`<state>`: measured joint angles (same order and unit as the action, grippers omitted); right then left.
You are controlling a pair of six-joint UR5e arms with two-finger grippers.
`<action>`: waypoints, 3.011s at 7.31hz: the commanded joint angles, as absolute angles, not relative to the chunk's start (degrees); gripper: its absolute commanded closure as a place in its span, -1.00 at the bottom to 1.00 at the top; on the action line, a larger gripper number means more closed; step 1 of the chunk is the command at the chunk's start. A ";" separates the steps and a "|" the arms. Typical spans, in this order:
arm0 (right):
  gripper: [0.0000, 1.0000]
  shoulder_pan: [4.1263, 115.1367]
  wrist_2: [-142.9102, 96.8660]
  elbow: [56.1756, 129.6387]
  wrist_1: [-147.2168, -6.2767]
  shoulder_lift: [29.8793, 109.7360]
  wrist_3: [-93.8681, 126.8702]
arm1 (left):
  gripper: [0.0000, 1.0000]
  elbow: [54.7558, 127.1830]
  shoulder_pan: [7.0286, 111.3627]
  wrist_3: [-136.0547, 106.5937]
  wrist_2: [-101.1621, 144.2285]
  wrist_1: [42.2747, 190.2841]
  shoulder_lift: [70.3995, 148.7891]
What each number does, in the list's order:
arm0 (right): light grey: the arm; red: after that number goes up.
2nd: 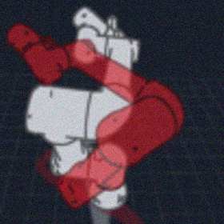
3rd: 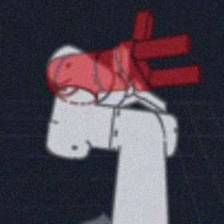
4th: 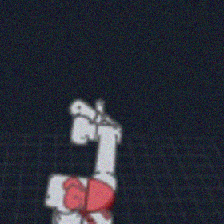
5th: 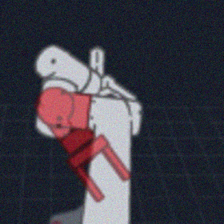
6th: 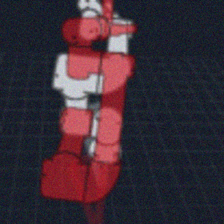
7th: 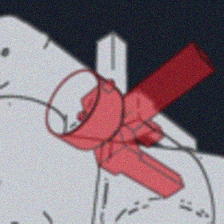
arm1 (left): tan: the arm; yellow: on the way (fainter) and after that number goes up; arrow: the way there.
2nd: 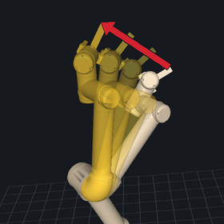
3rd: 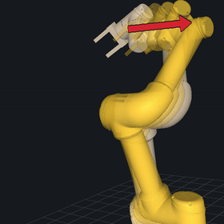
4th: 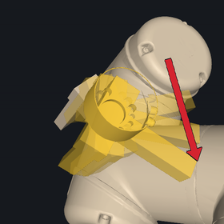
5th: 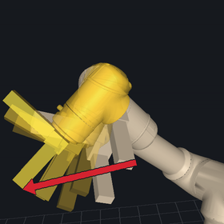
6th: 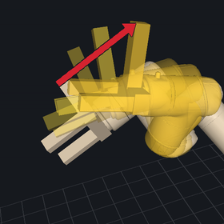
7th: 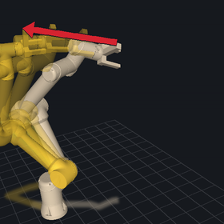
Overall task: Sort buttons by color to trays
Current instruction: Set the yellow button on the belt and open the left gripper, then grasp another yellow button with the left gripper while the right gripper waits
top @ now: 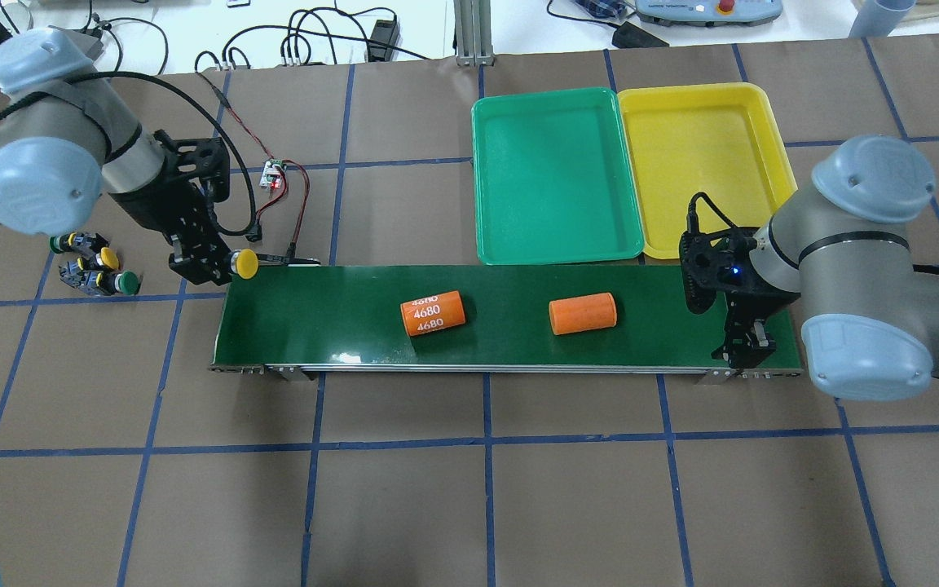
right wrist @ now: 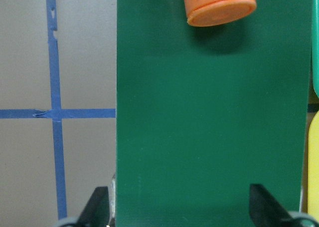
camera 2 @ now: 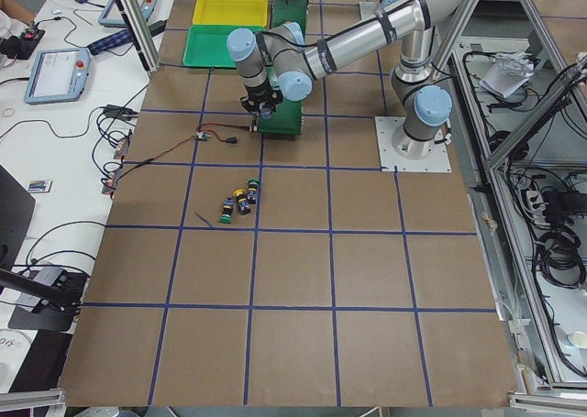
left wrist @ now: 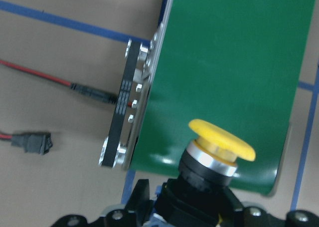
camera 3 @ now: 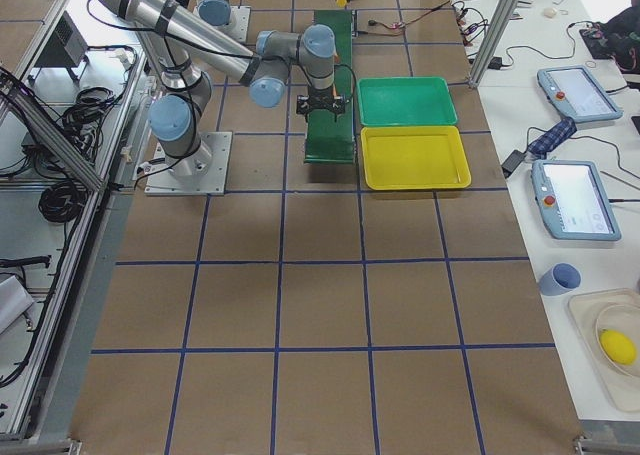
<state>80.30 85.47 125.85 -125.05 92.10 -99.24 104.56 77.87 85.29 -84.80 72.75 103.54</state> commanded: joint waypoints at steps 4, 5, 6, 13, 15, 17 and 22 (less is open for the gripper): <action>-1.00 84.52 90.51 123.58 -126.47 87.37 -91.23 | -0.99 113.64 83.41 80.16 -84.82 58.27 102.31; -1.00 85.51 90.01 123.57 -127.69 86.93 -92.10 | -1.00 112.60 83.41 80.16 -85.68 58.79 101.26; -1.00 85.52 89.83 123.57 -127.79 86.84 -93.15 | -1.00 110.50 80.88 80.24 -86.30 61.24 99.42; -1.00 85.52 89.74 123.66 -127.88 86.40 -94.13 | -1.00 78.70 58.22 107.54 -90.18 73.39 119.75; -1.00 85.61 89.74 123.58 -127.97 85.87 -94.13 | -1.00 69.22 54.94 117.09 -89.39 71.03 128.72; -1.00 85.61 89.74 123.57 -127.97 85.87 -94.04 | -1.00 64.96 54.84 122.57 -89.47 71.10 134.19; -1.00 85.52 89.74 123.57 -127.97 85.87 -94.13 | -1.00 71.80 54.76 127.97 -89.39 71.63 133.16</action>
<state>85.58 89.74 123.58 -127.97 85.87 -94.13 70.18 55.06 127.83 -89.43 71.54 133.92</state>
